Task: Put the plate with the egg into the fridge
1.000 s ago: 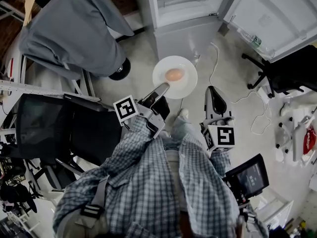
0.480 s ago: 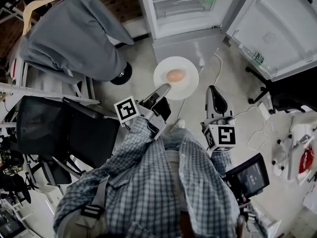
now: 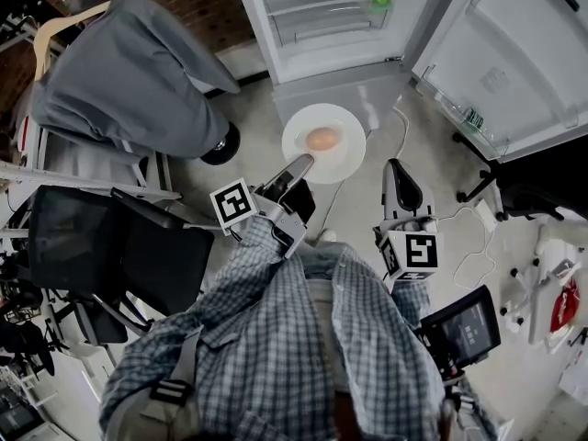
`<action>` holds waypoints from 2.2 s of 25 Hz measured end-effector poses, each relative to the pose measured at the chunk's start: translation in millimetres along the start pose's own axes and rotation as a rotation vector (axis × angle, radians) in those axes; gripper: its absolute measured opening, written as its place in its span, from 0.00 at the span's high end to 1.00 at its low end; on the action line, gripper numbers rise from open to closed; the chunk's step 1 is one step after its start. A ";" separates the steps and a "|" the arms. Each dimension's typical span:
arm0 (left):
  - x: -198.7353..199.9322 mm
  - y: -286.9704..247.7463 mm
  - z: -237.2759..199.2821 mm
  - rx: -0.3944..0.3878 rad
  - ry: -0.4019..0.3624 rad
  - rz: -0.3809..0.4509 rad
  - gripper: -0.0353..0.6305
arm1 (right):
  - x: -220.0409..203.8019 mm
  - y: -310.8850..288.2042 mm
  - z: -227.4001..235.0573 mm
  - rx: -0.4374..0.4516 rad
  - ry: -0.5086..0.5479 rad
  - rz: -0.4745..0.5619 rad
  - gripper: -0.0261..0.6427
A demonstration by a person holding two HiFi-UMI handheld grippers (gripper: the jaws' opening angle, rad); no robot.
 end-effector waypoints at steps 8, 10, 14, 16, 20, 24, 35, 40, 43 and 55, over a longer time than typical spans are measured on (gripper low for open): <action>0.3 -4.7 -1.2 0.010 -0.005 0.005 0.90 | -4.7 2.2 5.1 -0.006 -0.009 -0.012 0.94; 1.6 -6.2 -1.9 0.009 0.002 0.007 0.90 | -6.1 2.8 6.4 -0.012 -0.012 -0.015 0.94; 3.5 -11.6 -3.5 0.012 0.014 0.004 0.90 | -7.8 1.5 9.9 -0.021 -0.020 -0.027 0.94; 5.9 -15.8 -4.9 0.017 0.015 0.000 0.90 | -8.0 -2.0 12.6 -0.023 -0.017 -0.029 0.94; 14.3 -28.5 -6.8 0.016 0.011 -0.008 0.90 | -7.0 -12.4 17.9 -0.023 -0.005 -0.035 0.94; 26.6 -46.8 -6.2 0.004 0.015 -0.011 0.90 | -3.7 -29.8 27.6 -0.030 0.000 -0.037 0.94; 73.5 -101.9 -4.1 0.003 0.013 -0.047 0.90 | 11.8 -91.1 53.0 -0.054 0.008 -0.032 0.94; 99.2 -120.1 -4.6 0.020 0.021 -0.069 0.90 | 17.1 -118.9 60.3 -0.074 0.018 -0.032 0.94; 113.2 -130.8 -6.9 0.018 0.031 -0.068 0.90 | 19.0 -133.7 62.4 -0.074 0.028 -0.039 0.94; 162.8 -163.6 -16.7 0.016 0.032 -0.087 0.90 | 28.7 -198.8 65.8 -0.065 0.047 -0.058 0.94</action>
Point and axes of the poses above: the fingertips, and each gripper's own axes: y backward along the fingers, z to its right, x out of its top, the point moved 10 cm from there along y, backward along the fingers, and after that the axes turned 1 degree about x, right-handed, at the moved point
